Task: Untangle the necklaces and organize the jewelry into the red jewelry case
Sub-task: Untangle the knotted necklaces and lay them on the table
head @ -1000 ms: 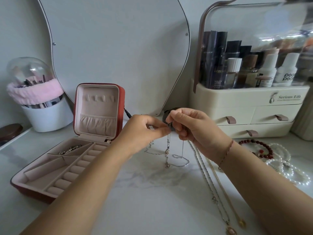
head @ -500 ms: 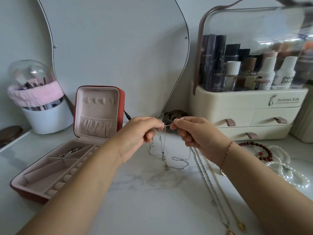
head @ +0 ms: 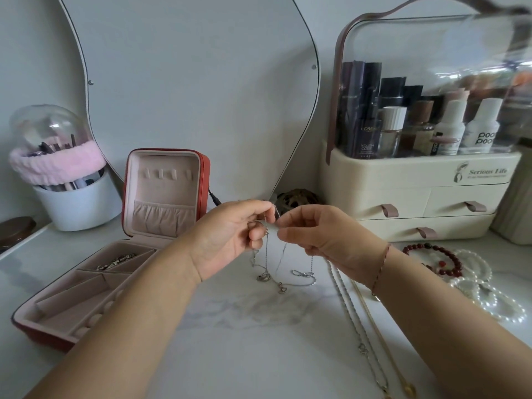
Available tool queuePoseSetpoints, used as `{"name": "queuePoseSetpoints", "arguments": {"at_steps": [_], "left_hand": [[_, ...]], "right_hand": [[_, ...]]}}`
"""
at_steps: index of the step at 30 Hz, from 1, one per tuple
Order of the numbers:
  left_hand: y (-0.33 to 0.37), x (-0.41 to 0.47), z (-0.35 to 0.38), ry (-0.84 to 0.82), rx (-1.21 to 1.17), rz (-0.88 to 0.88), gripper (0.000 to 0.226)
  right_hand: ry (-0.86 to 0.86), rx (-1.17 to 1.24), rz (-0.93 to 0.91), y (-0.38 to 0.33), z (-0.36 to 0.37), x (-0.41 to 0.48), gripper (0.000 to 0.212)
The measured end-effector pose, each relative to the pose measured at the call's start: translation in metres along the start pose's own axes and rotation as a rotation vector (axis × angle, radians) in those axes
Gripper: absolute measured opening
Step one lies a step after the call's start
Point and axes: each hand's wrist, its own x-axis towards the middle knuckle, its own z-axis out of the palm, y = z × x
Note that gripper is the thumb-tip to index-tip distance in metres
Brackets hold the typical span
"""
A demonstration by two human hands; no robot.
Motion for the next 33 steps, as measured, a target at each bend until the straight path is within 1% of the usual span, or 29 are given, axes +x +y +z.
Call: {"name": "queuePoseSetpoints", "arguments": {"at_steps": [2, 5, 9, 12, 14, 16, 18, 20, 24, 26, 27, 29, 30, 33], "left_hand": [[0.0009, -0.0005, 0.0001, 0.001, -0.009, 0.005, 0.014], [0.0009, -0.0002, -0.0009, -0.018, -0.029, 0.003, 0.012], [0.0011, 0.0002, -0.0034, -0.031, -0.061, -0.019, 0.014], [0.0017, 0.0019, -0.0045, -0.004, -0.085, -0.044, 0.018], [0.0015, 0.0035, -0.0051, 0.049, -0.08, -0.05, 0.023], [0.001, 0.0042, -0.0054, 0.088, -0.076, -0.045, 0.024], [0.0012, 0.004, -0.006, 0.1, -0.089, -0.04, 0.024], [0.002, 0.0038, -0.0065, 0.105, -0.102, -0.034, 0.024], [0.0032, 0.0029, -0.0063, 0.102, -0.107, -0.014, 0.024], [0.0038, 0.0025, -0.0058, 0.082, -0.103, -0.009, 0.025], [0.004, 0.0025, -0.0057, 0.072, -0.094, -0.01, 0.026], [0.0035, 0.0028, -0.0068, 0.068, -0.039, -0.024, 0.028], [0.0028, 0.0031, -0.0074, 0.077, 0.008, -0.036, 0.029], [-0.001, 0.0053, -0.0088, 0.133, 0.134, -0.072, 0.032]], "right_hand": [[0.022, -0.081, -0.002, 0.0009, 0.0, 0.0, 0.011], [0.04, -0.114, -0.028, 0.002, 0.0007, -0.0001, 0.013], [0.04, -0.04, -0.036, 0.0007, 0.0012, 0.0003, 0.011], [0.045, 0.032, -0.066, -0.0007, 0.0003, -0.0003, 0.005], [0.063, 0.057, -0.111, -0.0009, 0.0007, 0.0004, 0.006], [0.111, 0.041, -0.197, -0.0004, 0.0008, 0.0017, 0.011], [0.156, -0.059, -0.316, -0.0005, 0.0004, 0.0023, 0.018], [0.18, -0.184, -0.387, -0.0026, 0.0008, 0.0001, 0.017], [0.257, -0.503, -0.417, -0.005, 0.0037, -0.0036, 0.023], [0.291, -0.583, -0.424, -0.0033, 0.0055, -0.003, 0.02], [0.309, -0.592, -0.428, -0.002, 0.0057, -0.0022, 0.016], [0.339, -0.557, -0.423, -0.0008, 0.0047, -0.0005, 0.006], [0.339, -0.501, -0.409, -0.0007, 0.0037, -0.0001, 0.007], [0.251, -0.16, -0.34, -0.0037, 0.0008, -0.0001, 0.015]]}}
